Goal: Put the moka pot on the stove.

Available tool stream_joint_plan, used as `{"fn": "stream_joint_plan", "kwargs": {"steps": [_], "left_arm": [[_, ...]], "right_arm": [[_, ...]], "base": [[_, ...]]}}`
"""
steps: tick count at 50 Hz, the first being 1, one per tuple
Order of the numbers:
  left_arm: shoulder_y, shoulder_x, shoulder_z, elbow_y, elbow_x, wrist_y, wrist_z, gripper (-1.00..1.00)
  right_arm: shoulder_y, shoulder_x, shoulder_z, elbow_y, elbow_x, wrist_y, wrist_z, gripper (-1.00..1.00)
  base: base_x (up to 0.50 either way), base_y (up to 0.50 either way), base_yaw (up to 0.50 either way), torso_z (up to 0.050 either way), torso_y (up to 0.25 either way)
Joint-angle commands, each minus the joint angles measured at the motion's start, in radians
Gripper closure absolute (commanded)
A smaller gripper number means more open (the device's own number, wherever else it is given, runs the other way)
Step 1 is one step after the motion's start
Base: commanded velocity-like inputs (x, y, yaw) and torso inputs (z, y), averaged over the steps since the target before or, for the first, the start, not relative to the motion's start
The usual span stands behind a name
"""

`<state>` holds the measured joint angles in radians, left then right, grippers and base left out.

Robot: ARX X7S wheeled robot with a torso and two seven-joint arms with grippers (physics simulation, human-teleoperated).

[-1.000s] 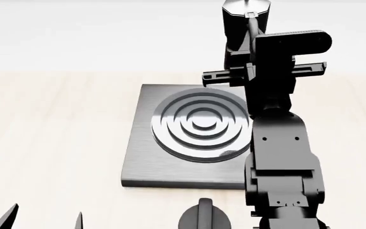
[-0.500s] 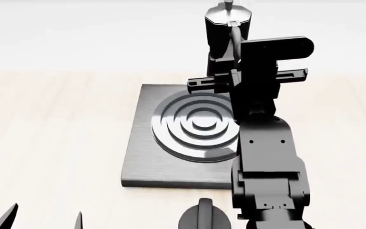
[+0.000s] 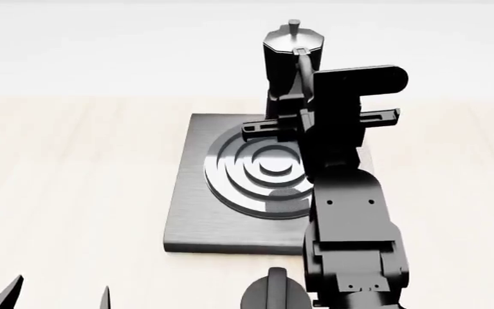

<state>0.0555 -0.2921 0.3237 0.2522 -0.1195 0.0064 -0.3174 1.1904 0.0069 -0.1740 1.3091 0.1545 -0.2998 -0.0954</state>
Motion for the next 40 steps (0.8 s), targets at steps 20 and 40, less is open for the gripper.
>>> {"fn": "stream_joint_plan", "kwargs": {"steps": [20, 40], "left_arm": [[-0.003, -0.003, -0.001, -0.008, -0.016, 0.012, 0.001, -1.0], [-0.001, -0.011, 0.003, 0.007, -0.022, 0.005, -0.006, -1.0]], "right_arm": [[-0.016, -0.006, -0.088, 0.0, 0.037, -0.004, 0.026, 1.0], [-0.047, -0.006, -0.061, 0.0, 0.045, 0.027, 0.003, 1.0]], "base": [[0.0, 0.0, 0.0, 0.001, 0.001], [0.0, 0.0, 0.0, 0.0, 0.002]]}}
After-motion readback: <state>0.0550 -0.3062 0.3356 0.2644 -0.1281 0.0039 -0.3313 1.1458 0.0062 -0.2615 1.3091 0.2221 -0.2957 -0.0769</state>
